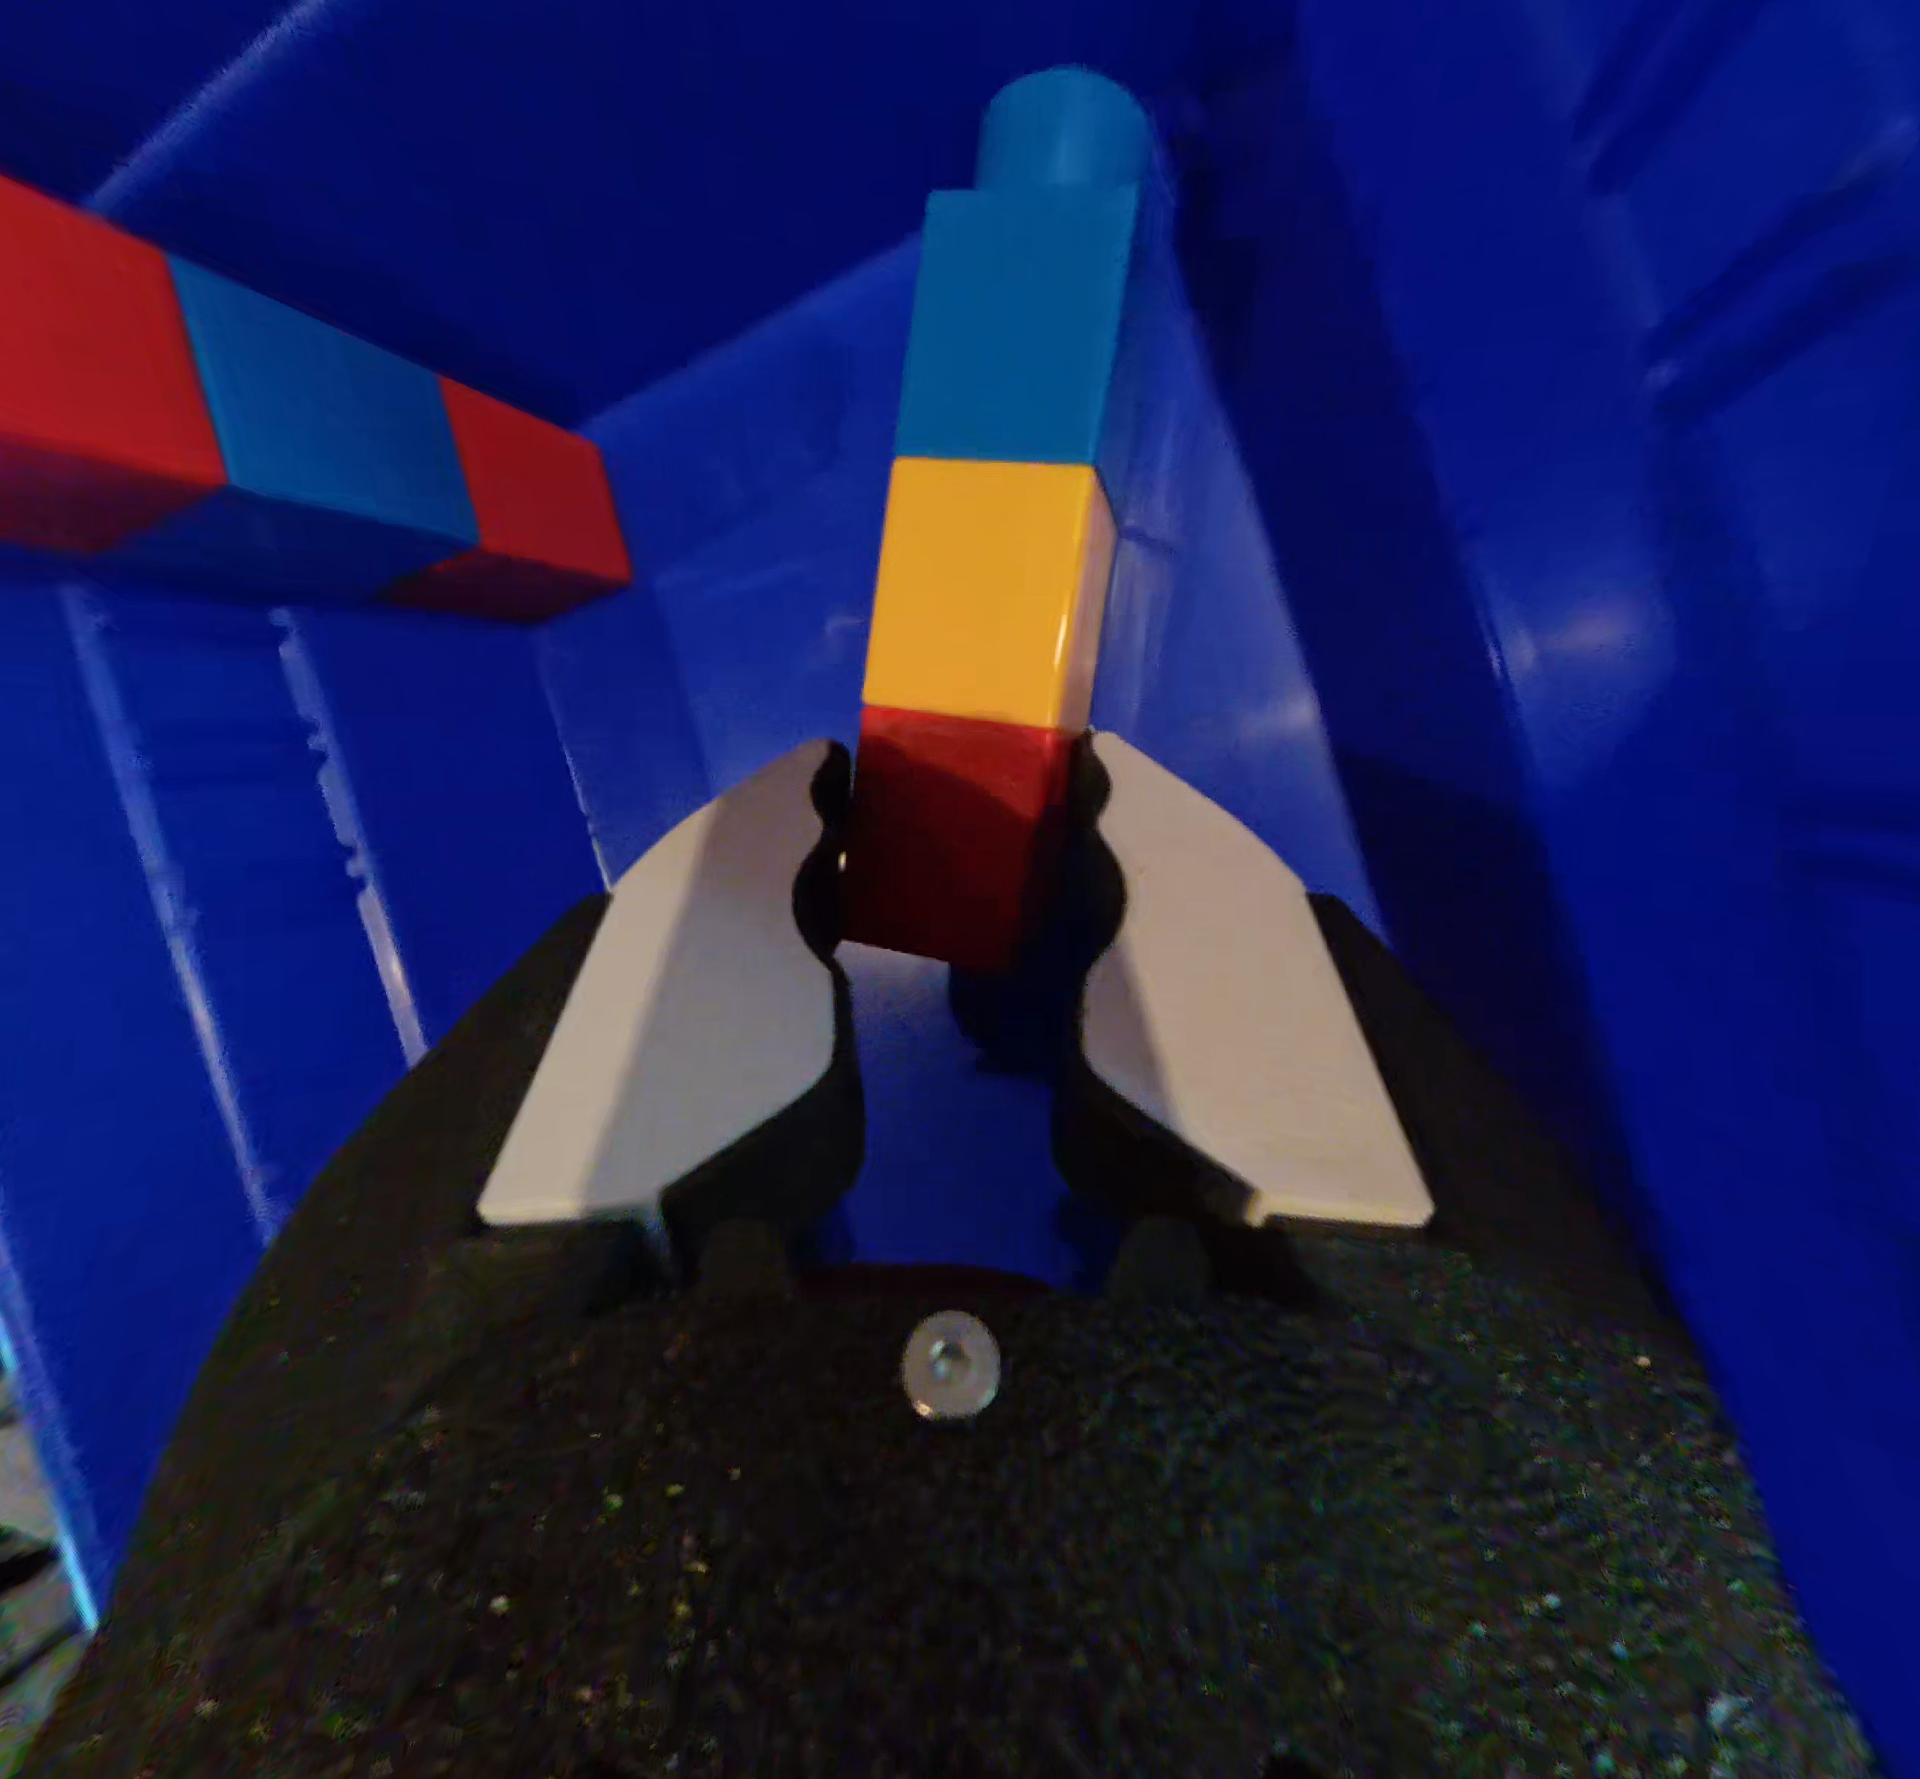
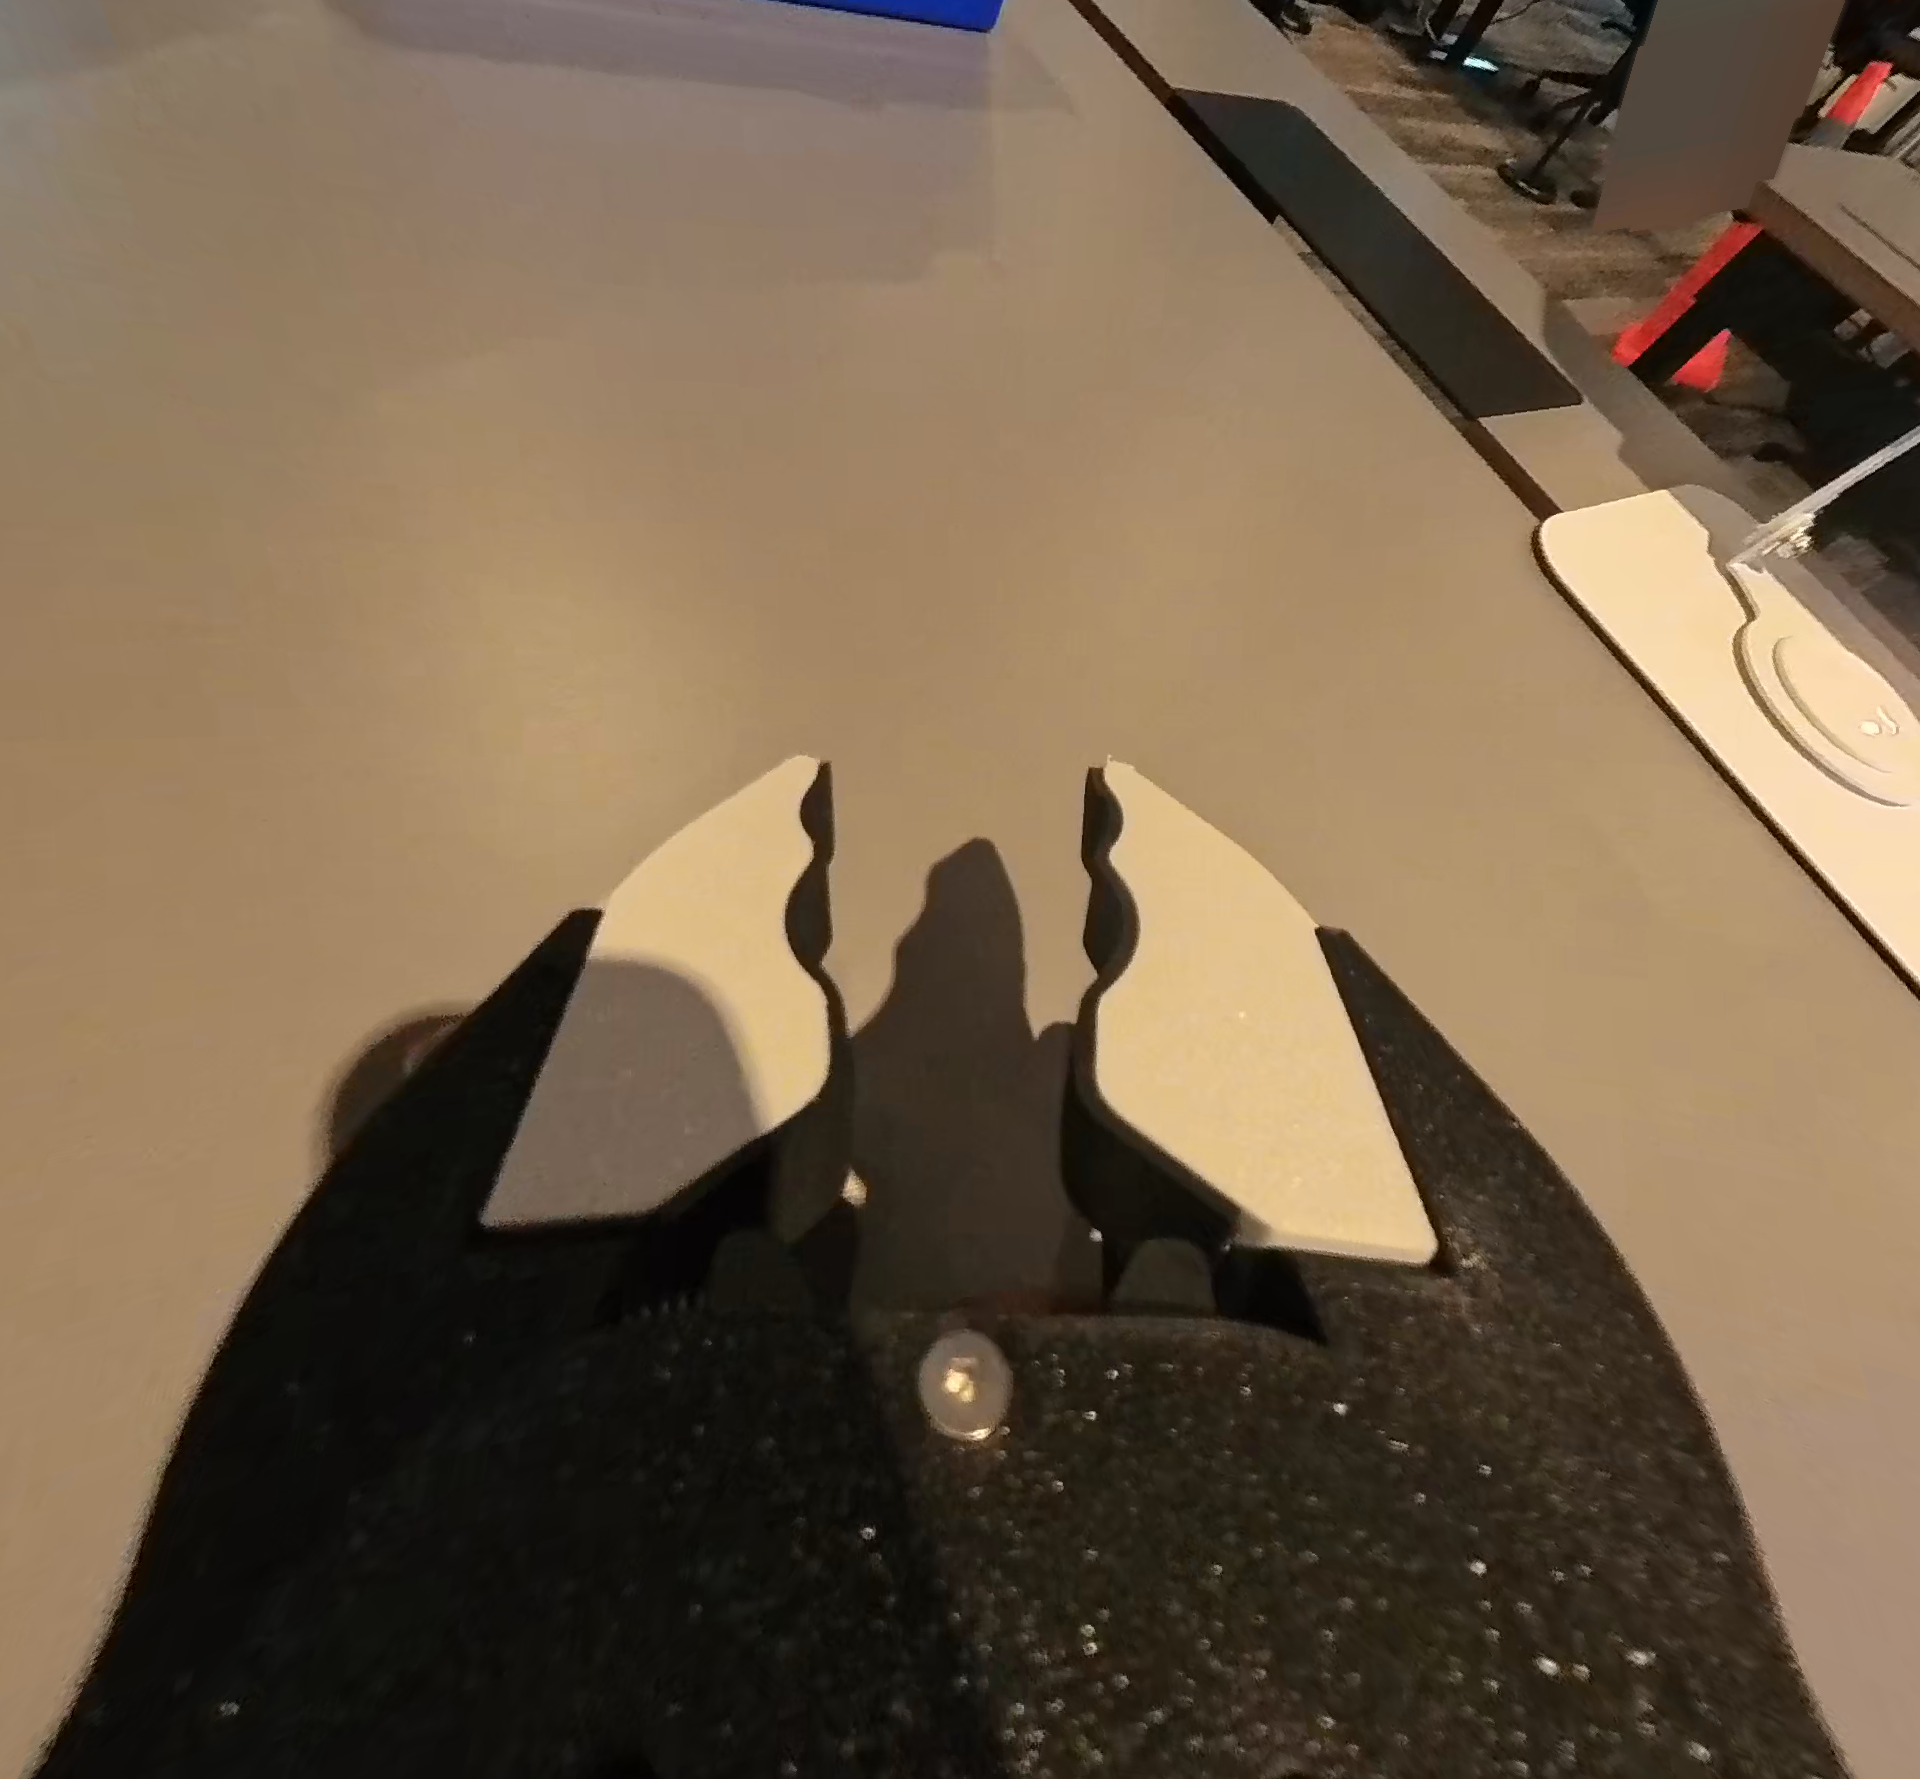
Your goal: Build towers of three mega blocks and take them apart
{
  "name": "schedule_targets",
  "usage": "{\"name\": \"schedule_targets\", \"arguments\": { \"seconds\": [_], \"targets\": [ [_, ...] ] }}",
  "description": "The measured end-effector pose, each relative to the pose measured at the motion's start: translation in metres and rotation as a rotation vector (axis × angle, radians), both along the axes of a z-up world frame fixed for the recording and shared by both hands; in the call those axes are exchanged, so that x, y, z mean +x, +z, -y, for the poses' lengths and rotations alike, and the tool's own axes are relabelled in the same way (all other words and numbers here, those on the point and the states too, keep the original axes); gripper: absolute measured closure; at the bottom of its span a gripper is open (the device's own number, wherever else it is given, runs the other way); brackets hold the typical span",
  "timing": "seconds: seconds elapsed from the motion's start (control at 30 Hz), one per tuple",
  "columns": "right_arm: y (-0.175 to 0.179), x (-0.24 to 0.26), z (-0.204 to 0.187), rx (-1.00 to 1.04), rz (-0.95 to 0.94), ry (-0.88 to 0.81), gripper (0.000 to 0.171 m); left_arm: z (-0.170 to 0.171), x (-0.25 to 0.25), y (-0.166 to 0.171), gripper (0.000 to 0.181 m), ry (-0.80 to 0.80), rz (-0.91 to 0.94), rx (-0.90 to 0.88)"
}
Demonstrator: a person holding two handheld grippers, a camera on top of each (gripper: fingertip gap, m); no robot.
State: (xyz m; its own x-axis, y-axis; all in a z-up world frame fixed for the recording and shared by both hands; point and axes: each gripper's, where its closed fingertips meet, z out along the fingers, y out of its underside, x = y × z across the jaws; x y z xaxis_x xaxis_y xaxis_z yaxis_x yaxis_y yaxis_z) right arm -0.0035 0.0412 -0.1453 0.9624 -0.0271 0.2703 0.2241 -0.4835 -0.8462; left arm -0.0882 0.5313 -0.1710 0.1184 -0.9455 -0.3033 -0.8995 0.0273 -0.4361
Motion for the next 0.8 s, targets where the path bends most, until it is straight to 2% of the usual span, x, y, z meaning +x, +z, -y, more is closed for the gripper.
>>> {"name": "schedule_targets", "arguments": {
  "seconds": [0.1, 0.2, 0.3, 0.4, 0.5, 0.63, 0.73, 0.8],
  "targets": [
    [0.001, 0.0, 0.001, 0.007, 0.005, -0.003, 0.125, 0.007, -0.007, 0.033, 0.143, 0.114, 0.111, -0.031],
    [0.001, 0.0, 0.001, 0.008, 0.007, 0.0, 0.125, 0.026, -0.013, 0.096, 0.144, 0.135, 0.305, 0.045],
    [0.002, 0.0, 0.0, 0.011, -0.008, 0.004, 0.125, 0.086, 0.003, 0.161, 0.144, 0.008, 0.532, 0.091],
    [0.009, 0.002, 0.001, 0.064, -0.069, 0.003, 0.122, 0.177, 0.04, 0.198, 0.144, -0.193, 0.738, 0.059],
    [0.031, 0.007, 0.006, 0.23, -0.314, 0.0, 0.117, 0.278, 0.09, 0.197, 0.144, -0.345, 0.931, -0.106],
    [0.057, 0.044, 0.03, 0.465, -0.696, -0.077, 0.109, 0.409, 0.132, 0.146, 0.144, -0.472, 1.139, -0.425],
    [0.065, 0.071, 0.054, 0.573, -0.852, -0.118, 0.106, 0.457, 0.129, 0.112, 0.144, -0.487, 1.187, -0.435],
    [0.066, 0.077, 0.062, 0.586, -0.909, -0.102, 0.102, 0.479, 0.123, 0.107, 0.144, -0.572, 1.152, -0.385]
  ]
}}
